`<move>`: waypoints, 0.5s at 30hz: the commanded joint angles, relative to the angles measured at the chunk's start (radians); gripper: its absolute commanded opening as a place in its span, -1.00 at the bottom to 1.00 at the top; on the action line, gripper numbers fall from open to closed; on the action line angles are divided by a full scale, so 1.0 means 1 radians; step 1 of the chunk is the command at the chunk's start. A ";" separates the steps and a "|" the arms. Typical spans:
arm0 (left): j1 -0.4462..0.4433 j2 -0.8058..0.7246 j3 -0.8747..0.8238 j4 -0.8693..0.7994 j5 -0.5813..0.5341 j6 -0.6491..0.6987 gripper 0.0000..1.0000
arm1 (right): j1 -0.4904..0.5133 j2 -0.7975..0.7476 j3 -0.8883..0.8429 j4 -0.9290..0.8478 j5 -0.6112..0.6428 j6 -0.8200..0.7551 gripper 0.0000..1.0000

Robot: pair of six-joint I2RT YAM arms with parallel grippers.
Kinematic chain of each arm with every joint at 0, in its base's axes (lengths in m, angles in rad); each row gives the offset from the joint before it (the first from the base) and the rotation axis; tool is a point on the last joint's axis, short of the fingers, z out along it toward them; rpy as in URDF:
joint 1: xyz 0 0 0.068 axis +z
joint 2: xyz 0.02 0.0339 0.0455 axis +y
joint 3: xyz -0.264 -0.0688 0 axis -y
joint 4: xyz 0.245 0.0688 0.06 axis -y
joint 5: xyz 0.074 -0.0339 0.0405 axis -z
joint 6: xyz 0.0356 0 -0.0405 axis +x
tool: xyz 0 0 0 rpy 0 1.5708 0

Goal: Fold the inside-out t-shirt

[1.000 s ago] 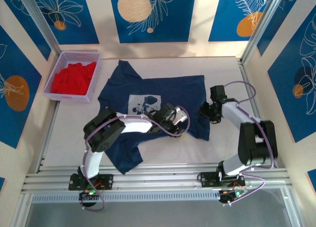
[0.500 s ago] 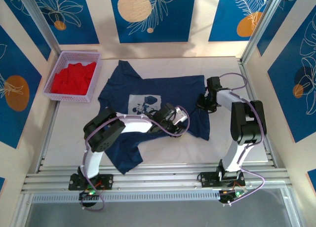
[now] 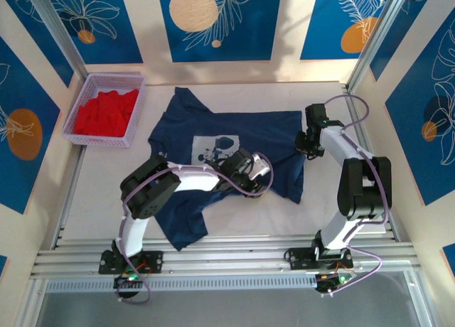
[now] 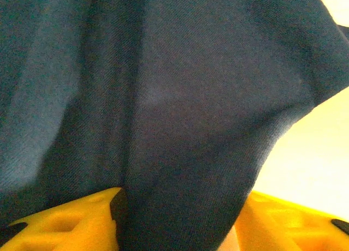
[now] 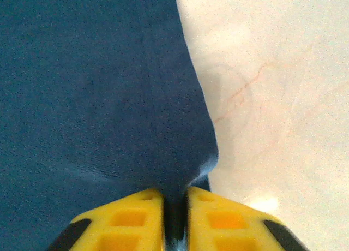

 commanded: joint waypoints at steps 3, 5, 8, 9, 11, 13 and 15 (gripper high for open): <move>0.007 0.055 -0.008 -0.105 0.030 -0.014 0.08 | 0.025 0.088 0.111 -0.074 0.058 -0.033 -0.32; 0.008 0.052 -0.010 -0.105 0.027 -0.013 0.08 | 0.030 0.070 0.100 -0.094 0.042 -0.033 -0.25; 0.007 0.050 -0.012 -0.106 0.022 -0.011 0.08 | 0.034 -0.020 0.000 -0.129 -0.029 -0.003 -0.18; 0.006 0.049 -0.013 -0.106 0.023 -0.011 0.08 | 0.036 -0.069 -0.058 -0.133 -0.065 0.016 -0.17; 0.008 0.047 -0.011 -0.106 0.025 -0.013 0.08 | 0.036 -0.159 -0.162 -0.147 -0.115 0.057 -0.14; 0.007 0.046 -0.014 -0.105 0.029 -0.014 0.08 | 0.037 -0.242 -0.249 -0.168 -0.159 0.100 -0.14; 0.007 0.043 -0.014 -0.103 0.034 -0.017 0.08 | 0.042 -0.319 -0.328 -0.186 -0.215 0.154 -0.15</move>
